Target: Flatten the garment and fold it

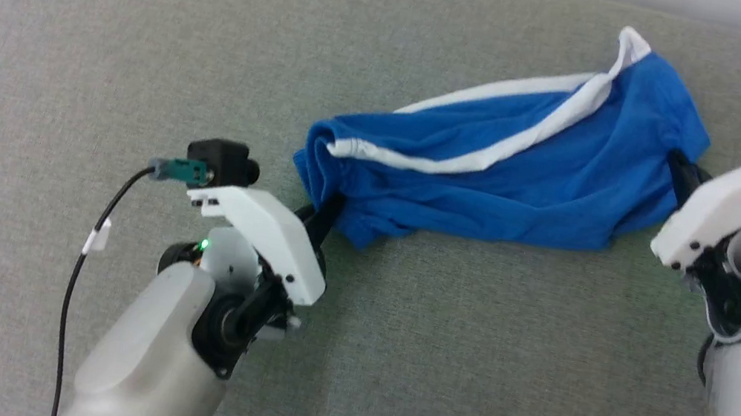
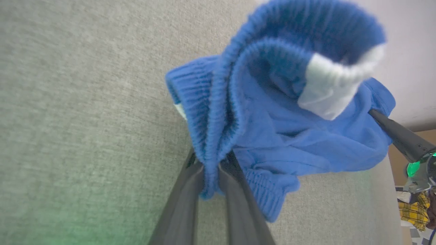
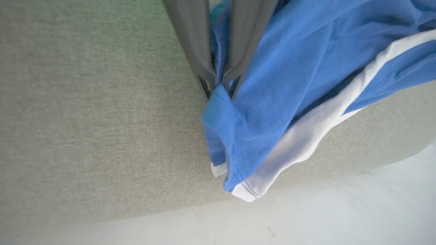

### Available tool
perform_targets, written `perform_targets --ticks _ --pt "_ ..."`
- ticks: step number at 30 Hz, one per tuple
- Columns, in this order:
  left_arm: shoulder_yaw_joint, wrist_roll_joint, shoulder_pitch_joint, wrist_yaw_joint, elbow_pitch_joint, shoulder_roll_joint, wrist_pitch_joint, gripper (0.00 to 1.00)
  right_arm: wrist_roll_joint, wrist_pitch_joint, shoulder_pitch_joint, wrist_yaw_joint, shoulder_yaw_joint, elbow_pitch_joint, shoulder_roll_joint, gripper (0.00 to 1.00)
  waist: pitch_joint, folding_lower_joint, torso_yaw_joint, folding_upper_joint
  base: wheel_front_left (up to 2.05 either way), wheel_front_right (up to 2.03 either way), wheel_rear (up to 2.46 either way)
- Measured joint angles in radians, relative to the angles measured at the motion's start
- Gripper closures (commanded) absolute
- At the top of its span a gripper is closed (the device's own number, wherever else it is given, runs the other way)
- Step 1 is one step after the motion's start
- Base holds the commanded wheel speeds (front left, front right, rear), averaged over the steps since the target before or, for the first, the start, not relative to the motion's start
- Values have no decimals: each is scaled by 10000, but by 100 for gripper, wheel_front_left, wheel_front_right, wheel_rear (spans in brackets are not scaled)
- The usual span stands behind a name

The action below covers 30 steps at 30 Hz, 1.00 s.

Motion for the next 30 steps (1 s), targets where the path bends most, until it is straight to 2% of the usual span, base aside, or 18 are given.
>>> perform_targets --ticks 6,13,18,23,24,26,27,29,30 --pt "17 -242 922 2 -727 253 274 100 899 -385 1443 0 -284 -1022 2 100 -443 -1 -293 0 0 0 0" --pt "-113 -504 2259 25 -2040 675 819 100 2222 -721 3861 0 -443 -2527 2 100 -926 -3 -779 0 0 0 0" --pt "-140 -608 3291 251 -3007 965 1049 100 3118 -1032 5464 0 -311 -3281 2 100 -1192 -3 -1203 0 0 0 0" --pt "-75 -756 4065 483 -3503 1032 1043 98 3845 -1501 6334 -2 29 -3551 -6 100 -1394 -3 -1584 0 0 0 0" --pt "-69 -759 4134 510 -3532 1030 1016 82 3885 -1578 6395 -8 96 -3545 -6 100 -1434 -3 -1643 0 0 0 0" --pt "-25 -779 4199 533 -3547 984 882 56 3914 -1737 6436 -10 199 -3517 -6 100 -1521 -3 -1729 0 0 0 0" --pt "-17 -786 4207 533 -3534 959 861 49 3917 -1791 6434 -10 234 -3482 -6 100 -1571 -2 -1755 0 0 0 0" --pt "-4 -805 4209 533 -3446 934 771 11 3908 -1902 6432 -10 286 -3388 -12 100 -1666 -3 -1787 0 0 0 0" --pt "8 -819 4208 533 -3382 917 723 0 3904 -1965 6426 -10 309 -3333 -12 100 -1711 -3 -1791 0 0 0 0"
